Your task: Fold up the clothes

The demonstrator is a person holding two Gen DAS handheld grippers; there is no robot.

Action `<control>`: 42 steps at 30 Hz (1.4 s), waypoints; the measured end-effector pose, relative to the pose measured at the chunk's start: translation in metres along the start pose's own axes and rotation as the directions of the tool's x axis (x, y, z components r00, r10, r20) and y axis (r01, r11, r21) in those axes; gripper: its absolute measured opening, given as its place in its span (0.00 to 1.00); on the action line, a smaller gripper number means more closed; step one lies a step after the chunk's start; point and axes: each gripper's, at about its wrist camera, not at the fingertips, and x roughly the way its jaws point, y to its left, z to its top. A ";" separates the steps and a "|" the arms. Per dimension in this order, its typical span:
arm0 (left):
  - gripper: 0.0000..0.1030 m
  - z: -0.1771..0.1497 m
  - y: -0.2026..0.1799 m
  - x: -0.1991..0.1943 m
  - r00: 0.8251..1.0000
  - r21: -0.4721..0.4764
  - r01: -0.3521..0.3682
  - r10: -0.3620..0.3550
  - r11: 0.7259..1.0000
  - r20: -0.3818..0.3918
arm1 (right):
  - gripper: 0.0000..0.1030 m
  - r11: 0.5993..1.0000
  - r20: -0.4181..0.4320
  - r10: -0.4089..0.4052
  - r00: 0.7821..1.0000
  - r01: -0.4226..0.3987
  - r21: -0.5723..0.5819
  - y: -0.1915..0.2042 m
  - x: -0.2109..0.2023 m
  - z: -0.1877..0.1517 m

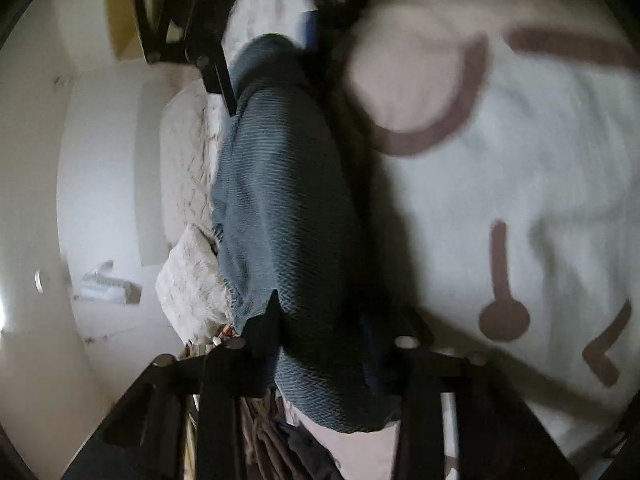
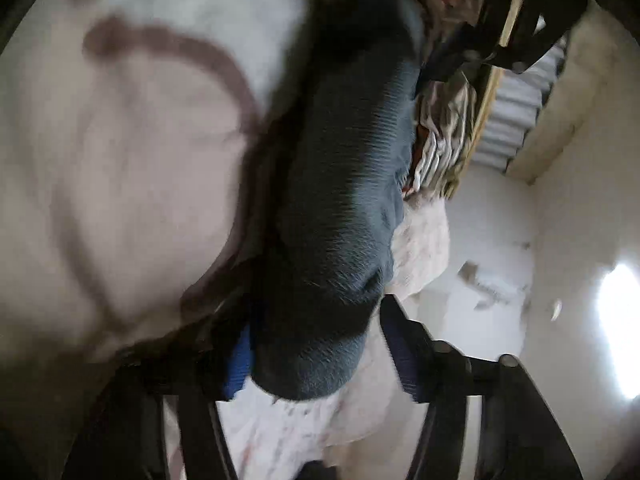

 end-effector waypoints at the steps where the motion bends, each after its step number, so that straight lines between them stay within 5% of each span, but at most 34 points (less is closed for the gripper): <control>1: 0.28 -0.002 -0.004 0.000 1.000 0.031 -0.017 0.016 0.999 0.011 | 0.42 1.000 0.000 0.000 1.000 0.000 -0.031 0.003 0.003 -0.002; 4: 0.27 -0.011 -0.010 0.001 0.999 0.058 -0.029 0.028 0.998 0.021 | 0.30 0.999 0.013 0.017 1.000 -0.016 -0.047 0.001 0.006 -0.013; 14: 0.27 -0.018 -0.008 0.007 1.000 0.020 0.008 -0.008 1.000 0.004 | 0.19 0.997 -0.081 0.055 0.995 -0.060 -0.054 0.004 0.011 -0.042; 16: 0.27 -0.017 -0.007 0.007 1.000 0.020 0.016 -0.016 1.000 0.002 | 0.00 0.990 -0.190 0.121 0.974 -0.132 -0.047 0.011 0.026 -0.056; 18: 0.27 -0.016 -0.007 0.005 1.000 0.026 0.014 -0.014 1.000 0.000 | 0.00 0.982 -0.254 0.177 0.951 -0.186 -0.014 0.017 0.035 -0.079; 22: 0.36 -0.015 -0.005 0.001 1.000 0.033 -0.007 0.008 0.999 -0.002 | 0.01 0.994 -0.190 0.104 0.976 -0.105 0.002 0.010 0.019 -0.101; 23: 0.39 -0.015 -0.007 -0.001 1.000 0.037 -0.013 0.013 0.999 -0.003 | 0.04 0.996 -0.157 0.093 0.983 -0.089 0.032 0.003 0.012 -0.098; 24: 0.45 -0.015 -0.009 -0.003 1.000 0.044 -0.021 0.021 0.999 -0.001 | 0.27 0.995 -0.124 0.081 0.989 -0.074 0.062 -0.004 0.005 -0.095; 25: 0.47 -0.015 -0.012 -0.005 1.000 0.052 -0.029 0.029 0.998 0.000 | 0.82 0.995 -0.089 0.069 0.994 -0.061 0.084 -0.009 -0.002 -0.091; 26: 0.48 -0.015 -0.012 -0.004 0.999 0.060 -0.037 0.037 0.998 0.002 | 0.99 0.994 -0.045 0.041 0.998 -0.036 0.099 -0.014 -0.011 -0.085; 33: 0.53 -0.009 -0.018 0.003 0.999 0.085 -0.053 0.054 0.995 -0.007 | 1.00 0.988 0.079 0.052 0.996 -0.063 0.143 -0.047 -0.038 -0.024; 42: 0.52 -0.007 -0.019 0.012 0.997 0.065 -0.077 0.077 0.995 0.009 | 0.94 0.998 0.094 0.054 0.994 -0.058 0.033 -0.013 -0.024 0.012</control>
